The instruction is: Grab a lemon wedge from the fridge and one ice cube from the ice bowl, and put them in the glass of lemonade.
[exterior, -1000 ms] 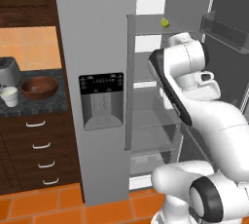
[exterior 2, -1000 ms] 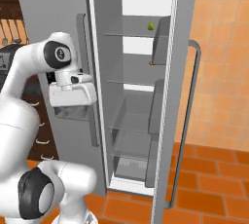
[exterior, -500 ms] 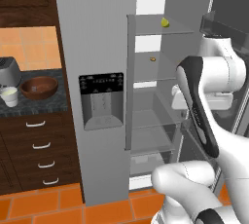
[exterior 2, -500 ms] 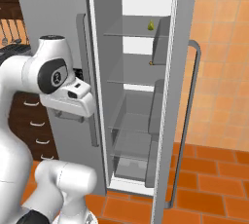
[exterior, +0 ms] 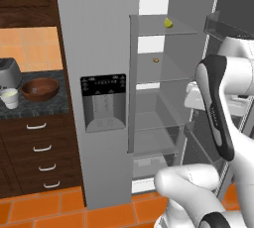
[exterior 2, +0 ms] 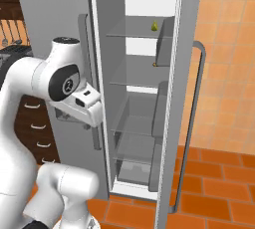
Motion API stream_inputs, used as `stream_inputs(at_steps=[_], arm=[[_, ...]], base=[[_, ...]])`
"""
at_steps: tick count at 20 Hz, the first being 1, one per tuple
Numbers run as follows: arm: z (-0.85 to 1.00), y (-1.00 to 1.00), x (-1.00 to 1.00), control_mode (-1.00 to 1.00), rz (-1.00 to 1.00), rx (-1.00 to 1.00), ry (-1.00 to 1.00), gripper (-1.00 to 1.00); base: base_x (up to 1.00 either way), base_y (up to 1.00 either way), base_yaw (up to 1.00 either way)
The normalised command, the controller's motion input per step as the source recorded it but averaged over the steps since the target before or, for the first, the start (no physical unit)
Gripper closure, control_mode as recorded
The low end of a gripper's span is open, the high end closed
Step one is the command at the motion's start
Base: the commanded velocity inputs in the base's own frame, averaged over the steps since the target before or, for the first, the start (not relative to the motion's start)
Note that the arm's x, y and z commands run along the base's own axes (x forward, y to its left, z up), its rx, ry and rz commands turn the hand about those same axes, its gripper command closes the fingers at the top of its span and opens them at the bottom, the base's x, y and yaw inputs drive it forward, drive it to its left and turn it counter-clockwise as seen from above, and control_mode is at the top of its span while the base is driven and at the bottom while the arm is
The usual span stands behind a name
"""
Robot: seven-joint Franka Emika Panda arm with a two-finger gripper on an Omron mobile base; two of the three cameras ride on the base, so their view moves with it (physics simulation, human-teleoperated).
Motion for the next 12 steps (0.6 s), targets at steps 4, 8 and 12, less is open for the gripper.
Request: stream_inputs(at_steps=[4, 8, 12], arm=[[0.05, 0.0, -0.02, -1.0, -0.15, 0.15, -0.14, -1.0], [0.0, 0.1, -0.04, -1.0, -0.05, 0.03, -0.18, -1.0], [0.0, 0.02, 0.02, 1.0, -0.05, 0.0, -0.09, -1.0]], base=[[0.0, 0.0, 0.0], [0.0, 0.0, 0.0], [0.15, 0.0, -0.05]])
